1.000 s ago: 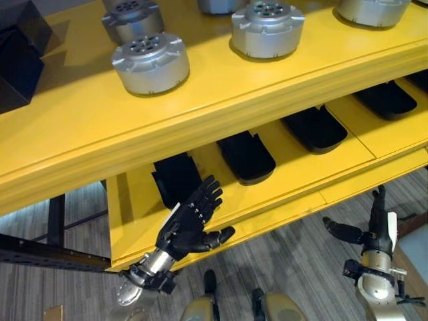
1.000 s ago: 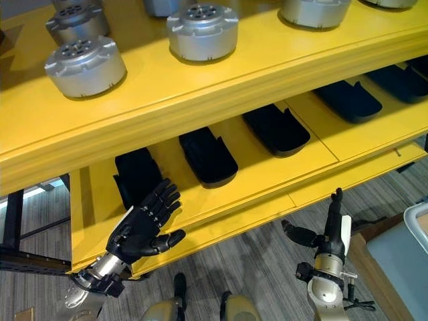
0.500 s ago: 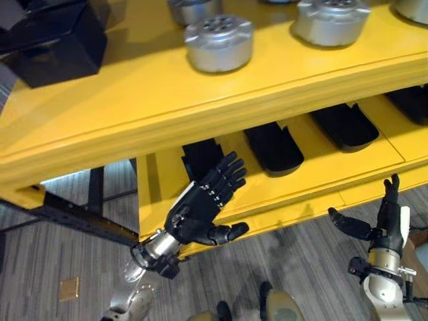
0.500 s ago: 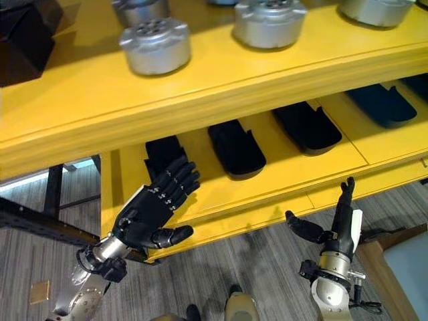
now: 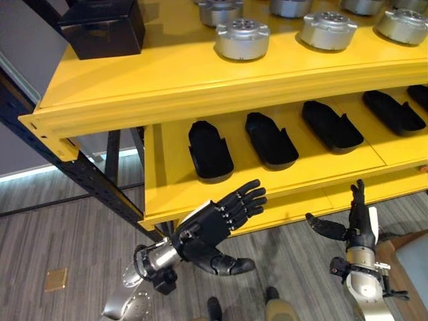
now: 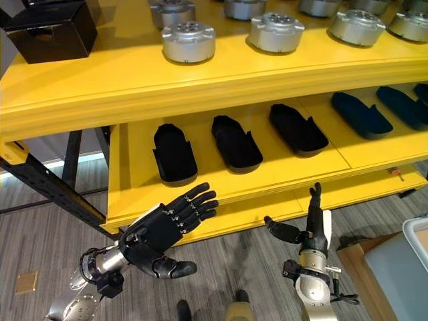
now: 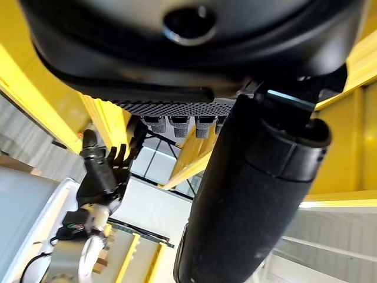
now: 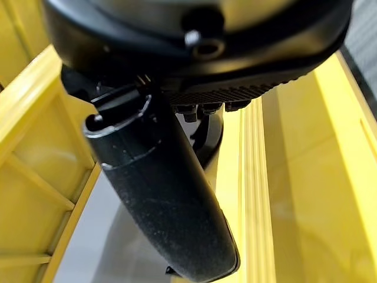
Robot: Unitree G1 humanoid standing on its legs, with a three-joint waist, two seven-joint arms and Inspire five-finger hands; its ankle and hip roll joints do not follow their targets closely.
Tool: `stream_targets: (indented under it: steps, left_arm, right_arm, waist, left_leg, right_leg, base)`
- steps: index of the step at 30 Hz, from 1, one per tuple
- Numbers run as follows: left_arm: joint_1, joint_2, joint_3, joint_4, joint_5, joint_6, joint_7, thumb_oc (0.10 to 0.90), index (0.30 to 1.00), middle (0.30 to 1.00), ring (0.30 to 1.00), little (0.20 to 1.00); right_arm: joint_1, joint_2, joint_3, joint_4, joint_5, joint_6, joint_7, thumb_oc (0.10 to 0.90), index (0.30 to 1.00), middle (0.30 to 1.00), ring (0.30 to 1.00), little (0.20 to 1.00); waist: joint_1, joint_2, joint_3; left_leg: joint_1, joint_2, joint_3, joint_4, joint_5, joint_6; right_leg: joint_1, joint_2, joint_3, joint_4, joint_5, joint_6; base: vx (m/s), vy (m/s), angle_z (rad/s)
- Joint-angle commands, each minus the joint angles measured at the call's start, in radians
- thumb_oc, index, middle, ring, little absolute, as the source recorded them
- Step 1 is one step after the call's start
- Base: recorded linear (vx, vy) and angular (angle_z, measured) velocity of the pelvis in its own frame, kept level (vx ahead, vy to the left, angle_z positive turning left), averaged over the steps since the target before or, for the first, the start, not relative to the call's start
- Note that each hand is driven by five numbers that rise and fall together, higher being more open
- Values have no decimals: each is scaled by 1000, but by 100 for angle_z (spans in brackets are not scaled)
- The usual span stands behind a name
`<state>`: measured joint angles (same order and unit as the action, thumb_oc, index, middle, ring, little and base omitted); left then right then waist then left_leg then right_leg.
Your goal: Move parts from the plastic box to the shelf.
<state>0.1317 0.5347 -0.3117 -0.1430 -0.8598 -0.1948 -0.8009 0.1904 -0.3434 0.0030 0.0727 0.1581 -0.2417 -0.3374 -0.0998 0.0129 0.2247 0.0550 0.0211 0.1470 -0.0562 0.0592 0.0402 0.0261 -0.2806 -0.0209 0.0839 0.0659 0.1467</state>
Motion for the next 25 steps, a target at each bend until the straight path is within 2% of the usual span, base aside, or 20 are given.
stream_targets:
  steps: [1, 4, 7, 11, 12, 13, 18, 19, 20, 25]
  left_arm:
    - [-34, -18, 47, -106, -69, -43, -75, 900, 1000, 1000, 1000, 1000]
    - [-38, -19, 58, -101, -67, -44, -64, 900, 1000, 1000, 1000, 1000]
    - [-48, -30, 77, -103, -70, -17, -50, 900, 1000, 1000, 1000, 1000]
    - [-31, -31, 81, -99, -60, 4, -32, 900, 1000, 1000, 1000, 1000]
    - [-29, -31, 81, -99, -60, 4, -32, 900, 1000, 1000, 1000, 1000]
    - [-11, -24, 85, -91, -64, 2, -39, 900, 1000, 1000, 1000, 1000]
    - [5, -14, 84, -77, -75, -14, -57, 900, 1000, 1000, 1000, 1000]
    - [7, -17, 83, -74, -70, -18, -55, 900, 1000, 1000, 1000, 1000]
    - [3, -12, 79, -51, -44, -27, -55, 900, 1000, 1000, 1000, 1000]
    - [-9, 6, 65, -30, -33, -38, -55, 900, 1000, 1000, 1000, 1000]
  right_arm:
    - [-75, -50, -45, -121, 82, -65, 102, 900, 1000, 1000, 1000, 1000]
    - [-85, -79, -20, -136, 198, -47, 247, 900, 1000, 1000, 1000, 1000]
    - [-84, -128, -15, -154, 307, -29, 407, 900, 1000, 1000, 1000, 1000]
    - [-82, -192, 11, -201, 483, 53, 678, 900, 1000, 1000, 1000, 1000]
    - [-82, -194, 11, -202, 486, 53, 683, 900, 1000, 1000, 1000, 1000]
    - [-79, -236, 26, -224, 519, 98, 823, 900, 1000, 1000, 1000, 1000]
    - [-75, -279, 52, -240, 593, 156, 929, 900, 1000, 1000, 1000, 1000]
    - [-81, -284, 66, -235, 596, 176, 966, 900, 1000, 1000, 1000, 1000]
    - [-107, -300, 113, -225, 601, 204, 1057, 900, 1000, 1000, 1000, 1000]
    - [-105, -306, 150, -224, 585, 205, 1120, 900, 1000, 1000, 1000, 1000]
  waist:
    - [-18, -4, -53]
    - [-7, -17, -66]
    - [1, -29, -78]
    - [3, -34, -82]
    - [3, -34, -82]
    - [7, -33, -80]
    - [15, -31, -73]
    - [23, -31, -70]
    - [33, -31, -72]
    - [30, -26, -79]
  left_leg:
    - [50, 34, -26, -31, -126, -1]
    - [50, 68, 0, -31, -115, -33]
    - [41, 92, 9, -31, -99, -60]
    - [34, 142, 17, -31, -65, -103]
    - [34, 143, 17, -31, -64, -104]
    - [23, 172, 13, -31, -36, -119]
    - [8, 188, 4, -31, -6, -128]
    - [0, 184, -20, -31, 4, -130]
    - [9, 147, -39, -4, -20, -119]
    - [14, 134, -35, -7, -24, -110]
  right_leg:
    - [-18, 77, 8, 29, -13, 14]
    - [22, 95, -47, -43, -59, 16]
    - [44, 106, -83, -110, -54, 7]
    - [66, 155, -112, -138, -75, -38]
    - [67, 157, -113, -138, -76, -40]
    - [69, 183, -123, -132, -95, -67]
    - [70, 201, -140, -123, -105, -88]
    - [72, 203, -138, -122, -105, -92]
    - [69, 200, -122, -118, -100, -88]
    - [71, 197, -118, -114, -98, -86]
  base:
    - [-46, -260, 9]
    - [-63, -357, -4]
    - [-56, -351, -29]
    - [-25, -400, -30]
    - [-6, -360, -52]
    - [-12, -283, -45]
    - [-26, -162, -8]
    - [-64, -79, 10]
    - [-68, -53, 8]
    - [-17, 22, 4]
